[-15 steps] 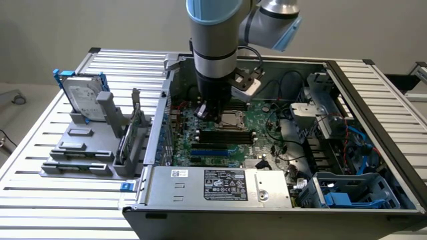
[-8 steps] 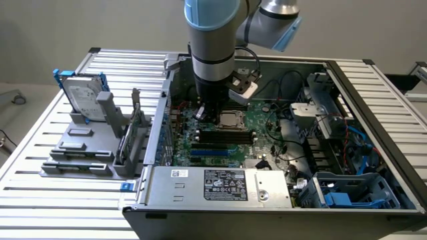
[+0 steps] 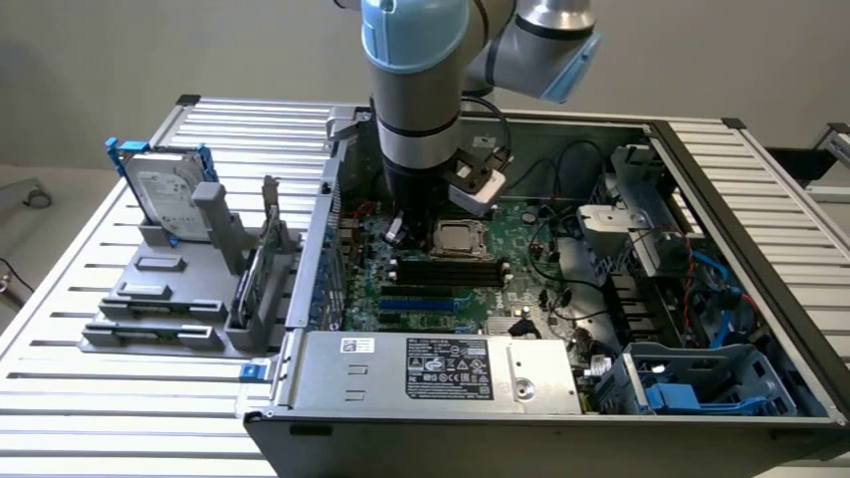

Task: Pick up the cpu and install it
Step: 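Install the first cpu locking lever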

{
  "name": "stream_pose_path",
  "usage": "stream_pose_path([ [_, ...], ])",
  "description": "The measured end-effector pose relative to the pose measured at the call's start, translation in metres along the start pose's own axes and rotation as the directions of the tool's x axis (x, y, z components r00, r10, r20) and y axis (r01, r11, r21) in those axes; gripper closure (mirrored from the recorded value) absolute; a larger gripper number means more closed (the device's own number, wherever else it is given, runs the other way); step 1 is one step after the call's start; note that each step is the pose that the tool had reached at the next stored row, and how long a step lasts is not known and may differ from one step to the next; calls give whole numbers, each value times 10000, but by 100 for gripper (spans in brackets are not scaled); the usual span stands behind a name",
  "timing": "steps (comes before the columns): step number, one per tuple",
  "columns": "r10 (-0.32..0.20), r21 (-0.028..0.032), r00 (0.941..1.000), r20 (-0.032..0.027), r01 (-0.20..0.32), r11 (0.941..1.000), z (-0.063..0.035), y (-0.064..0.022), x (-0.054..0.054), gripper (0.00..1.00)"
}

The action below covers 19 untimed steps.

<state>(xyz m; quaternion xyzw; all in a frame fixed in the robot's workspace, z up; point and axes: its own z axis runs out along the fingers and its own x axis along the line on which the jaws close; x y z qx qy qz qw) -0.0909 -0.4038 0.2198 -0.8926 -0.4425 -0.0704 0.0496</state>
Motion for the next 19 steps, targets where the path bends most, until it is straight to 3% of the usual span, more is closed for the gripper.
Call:
stream_pose_path([
  [7,3,30,10000,-44,-3,10000,126,-6,-13,89],
  [15,22,149,9998,-203,-19,9999,185,-23,0,89],
  [19,22,154,9998,-208,-19,9999,194,-27,3,89],
])
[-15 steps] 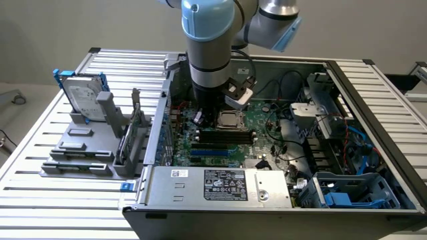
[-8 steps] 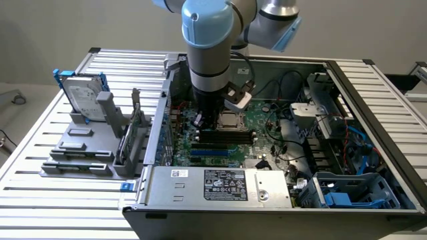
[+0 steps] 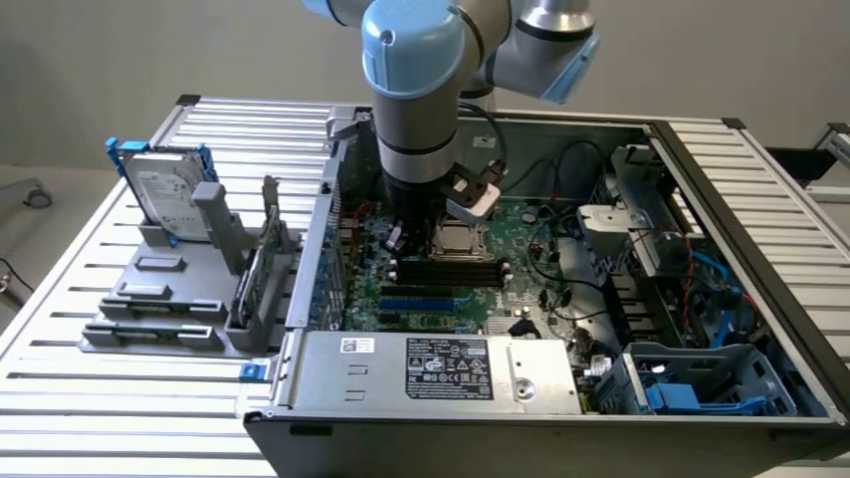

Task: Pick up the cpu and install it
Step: 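Install the first cpu locking lever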

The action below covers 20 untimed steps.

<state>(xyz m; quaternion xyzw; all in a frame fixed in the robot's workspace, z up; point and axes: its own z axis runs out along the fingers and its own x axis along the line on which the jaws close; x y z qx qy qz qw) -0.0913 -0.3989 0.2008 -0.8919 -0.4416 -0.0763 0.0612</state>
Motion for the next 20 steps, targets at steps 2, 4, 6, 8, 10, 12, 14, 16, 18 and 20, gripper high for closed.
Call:
stream_pose_path([
  [2,0,0,10000,2,0,10000,5,-2,1,89],
  [4,0,0,10000,3,0,10000,10,-5,2,89],
  [6,1,0,10000,0,-1,10000,15,-10,7,89],
  [8,0,0,10000,-1,0,10000,18,-14,13,89],
  [10,0,-1,10000,0,0,10000,18,-19,20,89],
  [12,-2,-8,10000,9,2,10000,4,-22,26,89],
  [14,-3,-16,10000,16,3,10000,-4,-24,30,89],
  [16,-3,-27,10000,34,3,10000,-9,-27,33,89],
  [18,-4,-36,10000,49,4,10000,-21,-38,48,89],
  [20,-6,-42,10000,55,6,10000,-72,-55,79,89],
])
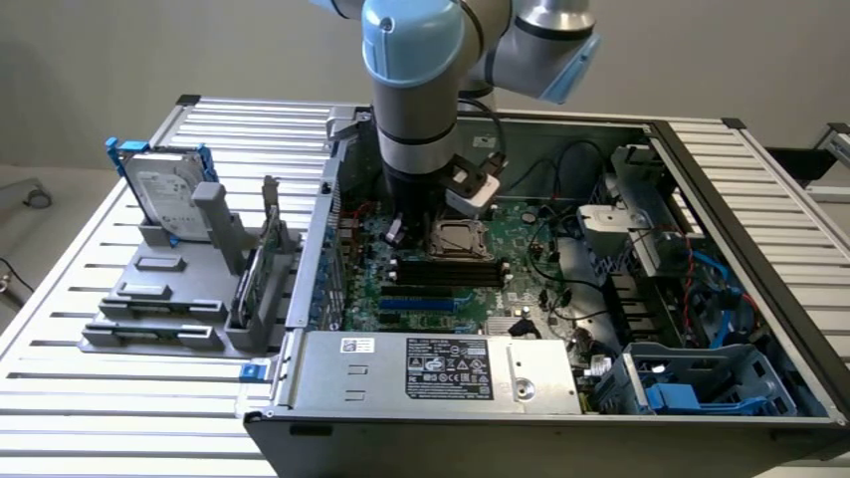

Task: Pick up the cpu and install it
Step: 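Install the first cpu locking lever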

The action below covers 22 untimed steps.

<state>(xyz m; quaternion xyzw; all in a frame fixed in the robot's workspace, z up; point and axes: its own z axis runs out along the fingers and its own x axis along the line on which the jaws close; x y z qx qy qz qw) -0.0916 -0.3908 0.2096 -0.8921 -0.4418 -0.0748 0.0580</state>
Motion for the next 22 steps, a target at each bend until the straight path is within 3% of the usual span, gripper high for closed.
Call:
stream_pose_path([
  [6,1,-4,10000,7,-1,10000,-248,-24,66,89],
  [11,116,4,9999,23,-116,9999,-375,5,43,89],
  [19,172,66,9998,78,-173,9998,-420,184,43,89],
  [22,179,76,9998,85,-180,9998,-434,234,-9,89],
])
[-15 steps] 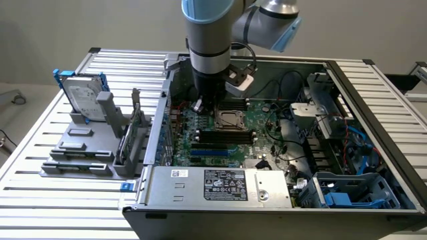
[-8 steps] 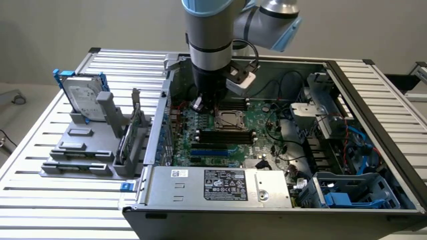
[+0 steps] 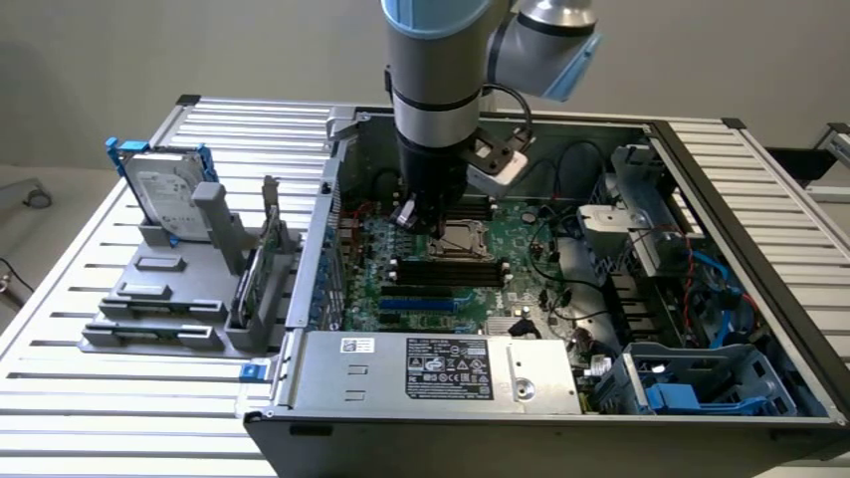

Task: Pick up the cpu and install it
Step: 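Install the first cpu locking lever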

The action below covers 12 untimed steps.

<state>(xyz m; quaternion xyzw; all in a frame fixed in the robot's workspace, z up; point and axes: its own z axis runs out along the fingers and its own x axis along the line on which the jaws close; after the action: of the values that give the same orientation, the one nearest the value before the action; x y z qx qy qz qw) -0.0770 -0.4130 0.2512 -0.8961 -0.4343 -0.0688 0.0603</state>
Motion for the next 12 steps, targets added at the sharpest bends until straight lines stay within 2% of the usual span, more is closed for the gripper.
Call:
stream_pose_path([
  [7,13,2,10000,-5,-13,10000,102,5,-25,89],
  [12,164,-21,9999,-16,-165,9999,166,-35,-51,89],
])
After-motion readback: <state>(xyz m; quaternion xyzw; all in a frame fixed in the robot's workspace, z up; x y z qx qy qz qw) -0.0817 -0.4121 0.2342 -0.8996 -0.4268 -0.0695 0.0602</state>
